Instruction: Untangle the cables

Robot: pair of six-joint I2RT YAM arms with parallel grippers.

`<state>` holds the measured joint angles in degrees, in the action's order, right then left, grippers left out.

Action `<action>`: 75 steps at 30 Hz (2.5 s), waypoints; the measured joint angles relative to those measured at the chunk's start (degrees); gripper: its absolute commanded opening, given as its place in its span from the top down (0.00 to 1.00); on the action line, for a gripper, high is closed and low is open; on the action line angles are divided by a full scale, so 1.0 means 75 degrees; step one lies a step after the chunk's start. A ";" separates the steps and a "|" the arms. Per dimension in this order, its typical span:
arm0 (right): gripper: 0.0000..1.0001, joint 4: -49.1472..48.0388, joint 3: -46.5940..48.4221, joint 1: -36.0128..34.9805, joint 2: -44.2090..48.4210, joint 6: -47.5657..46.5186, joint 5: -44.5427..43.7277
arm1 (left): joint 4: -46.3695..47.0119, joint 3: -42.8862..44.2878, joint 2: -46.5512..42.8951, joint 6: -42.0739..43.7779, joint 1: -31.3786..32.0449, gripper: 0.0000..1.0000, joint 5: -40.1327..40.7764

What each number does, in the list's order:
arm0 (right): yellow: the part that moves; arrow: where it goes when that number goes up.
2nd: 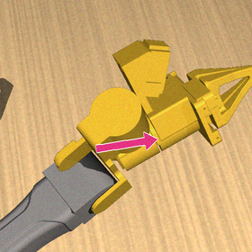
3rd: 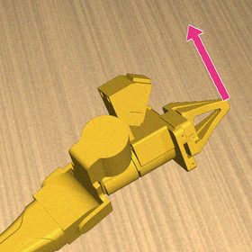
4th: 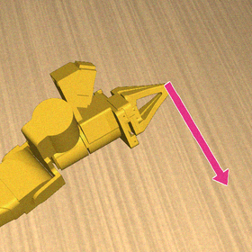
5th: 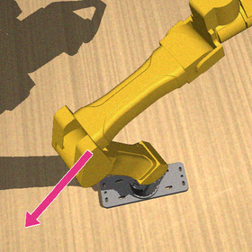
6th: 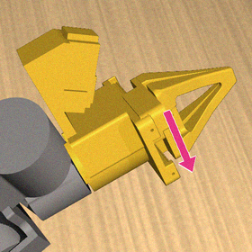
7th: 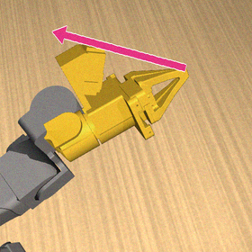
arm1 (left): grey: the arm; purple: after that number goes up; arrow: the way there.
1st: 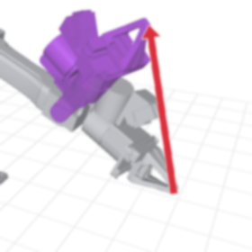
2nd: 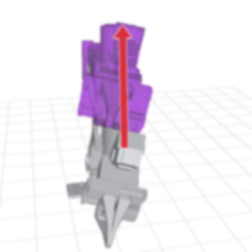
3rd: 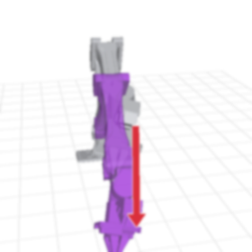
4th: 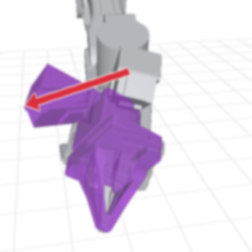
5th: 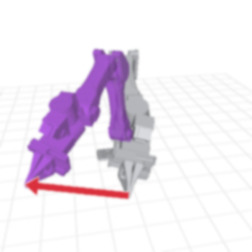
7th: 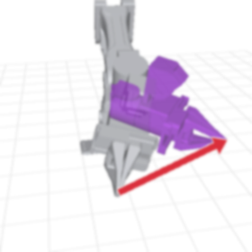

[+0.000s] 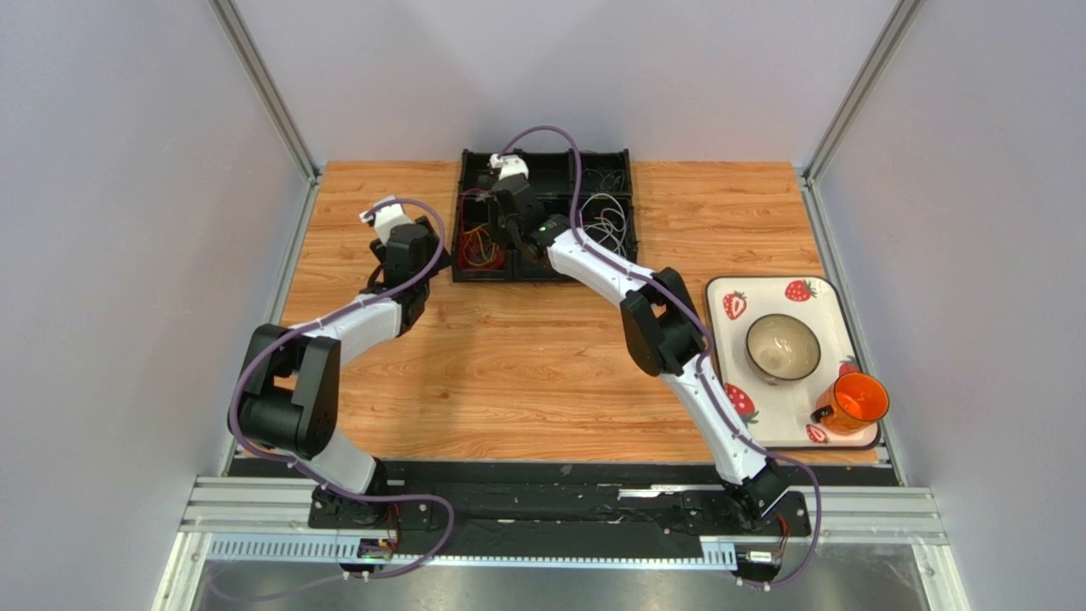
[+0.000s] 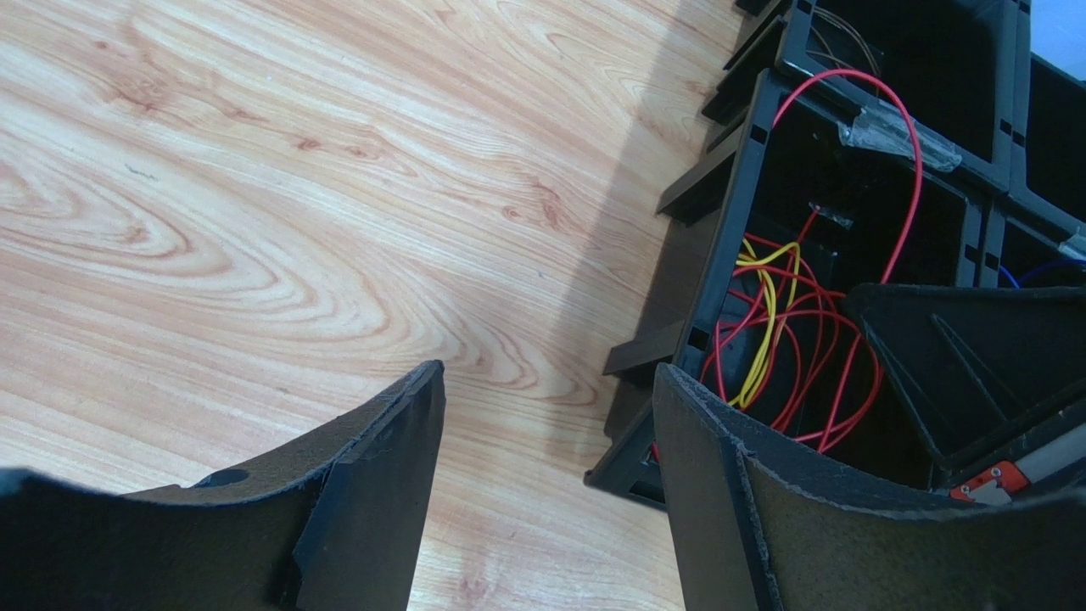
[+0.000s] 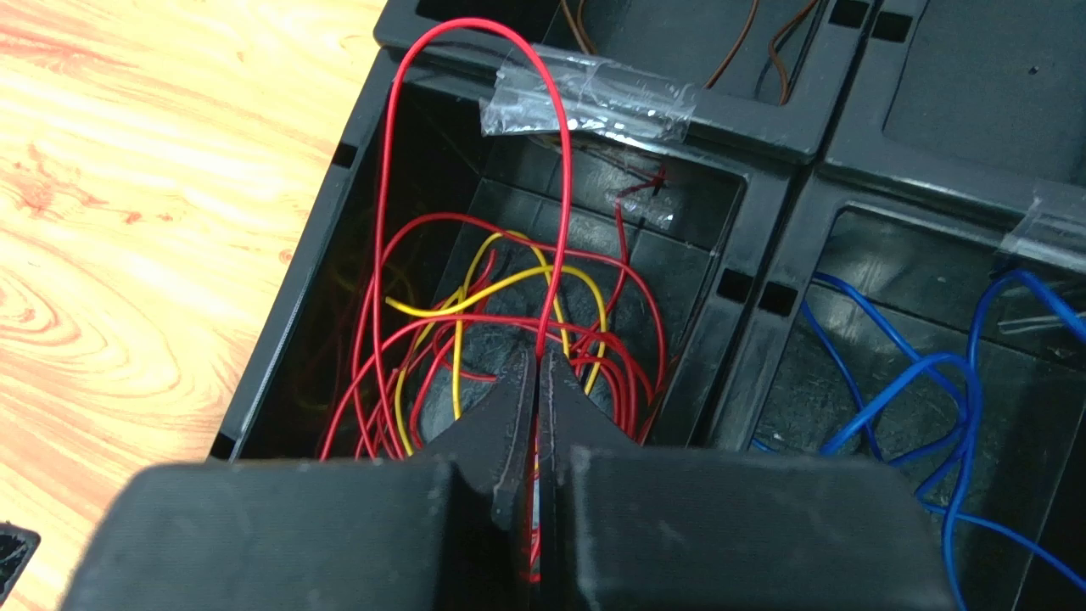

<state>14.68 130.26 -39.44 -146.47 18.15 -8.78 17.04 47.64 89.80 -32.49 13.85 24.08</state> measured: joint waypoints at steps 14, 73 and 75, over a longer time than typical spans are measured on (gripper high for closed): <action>0.50 0.0790 -0.0262 -0.0041 0.0685 -0.0087 0.0076 | -0.0015 0.0000 0.0000 0.0000 0.0000 0.31 0.0000; 0.24 -0.1909 -1.1654 -0.0702 0.8988 0.1320 -0.1661 | -0.3926 -0.1696 -0.5896 0.0527 0.0807 0.18 0.1029; 0.24 -0.2381 -1.2185 -0.0799 0.9154 0.1358 -0.1722 | -0.4258 -0.1725 -0.6012 0.0539 0.0807 0.17 0.1297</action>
<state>-3.18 38.87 -45.43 -77.82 28.34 -21.69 -14.90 34.70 44.71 -28.45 19.90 33.80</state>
